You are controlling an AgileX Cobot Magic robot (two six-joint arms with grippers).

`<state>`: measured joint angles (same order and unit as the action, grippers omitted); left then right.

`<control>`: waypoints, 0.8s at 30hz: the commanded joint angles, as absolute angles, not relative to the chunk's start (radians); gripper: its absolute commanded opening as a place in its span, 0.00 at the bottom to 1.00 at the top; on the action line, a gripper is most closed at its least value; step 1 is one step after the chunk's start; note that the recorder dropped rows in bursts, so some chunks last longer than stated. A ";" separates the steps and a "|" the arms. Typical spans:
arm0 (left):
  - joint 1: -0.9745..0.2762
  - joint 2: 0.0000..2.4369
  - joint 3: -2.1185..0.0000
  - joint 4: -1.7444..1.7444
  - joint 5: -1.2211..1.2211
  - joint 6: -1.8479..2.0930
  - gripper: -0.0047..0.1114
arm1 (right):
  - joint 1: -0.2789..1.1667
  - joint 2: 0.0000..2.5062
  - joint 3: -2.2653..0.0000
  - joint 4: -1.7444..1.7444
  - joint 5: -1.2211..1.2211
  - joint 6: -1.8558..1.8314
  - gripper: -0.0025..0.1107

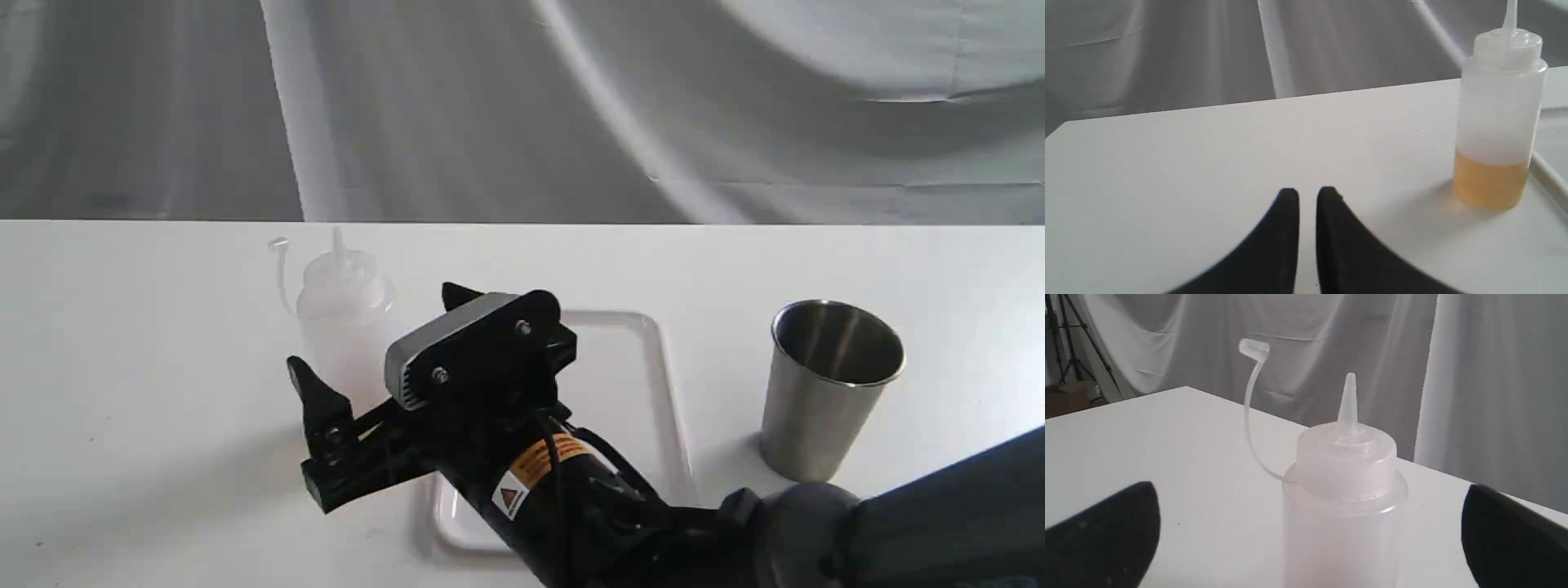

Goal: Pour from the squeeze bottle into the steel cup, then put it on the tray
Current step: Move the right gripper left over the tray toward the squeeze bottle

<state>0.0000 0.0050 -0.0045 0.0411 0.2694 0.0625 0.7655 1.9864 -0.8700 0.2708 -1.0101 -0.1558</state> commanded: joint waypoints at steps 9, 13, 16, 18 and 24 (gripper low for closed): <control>-0.004 0.000 0.000 0.044 0.262 0.061 0.11 | 0.730 1.994 -0.930 0.175 -0.893 -0.155 0.95; -0.004 0.000 0.000 0.044 0.262 0.061 0.11 | 0.721 2.036 -0.997 0.182 -0.825 -0.155 0.95; -0.004 0.000 0.000 0.044 0.262 0.061 0.11 | 0.721 2.070 -1.033 0.198 -0.834 -0.155 0.95; -0.004 0.000 0.000 0.044 0.262 0.061 0.11 | 0.721 2.102 -1.059 0.198 -0.834 -0.155 0.95; -0.004 0.000 0.000 0.044 0.262 0.061 0.11 | 0.718 2.160 -1.108 0.215 -0.831 -0.155 0.95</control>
<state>0.0000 0.0050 -0.0045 0.0411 0.2694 0.0625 0.7286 2.1504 -1.0906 0.2025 -0.8391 -0.1558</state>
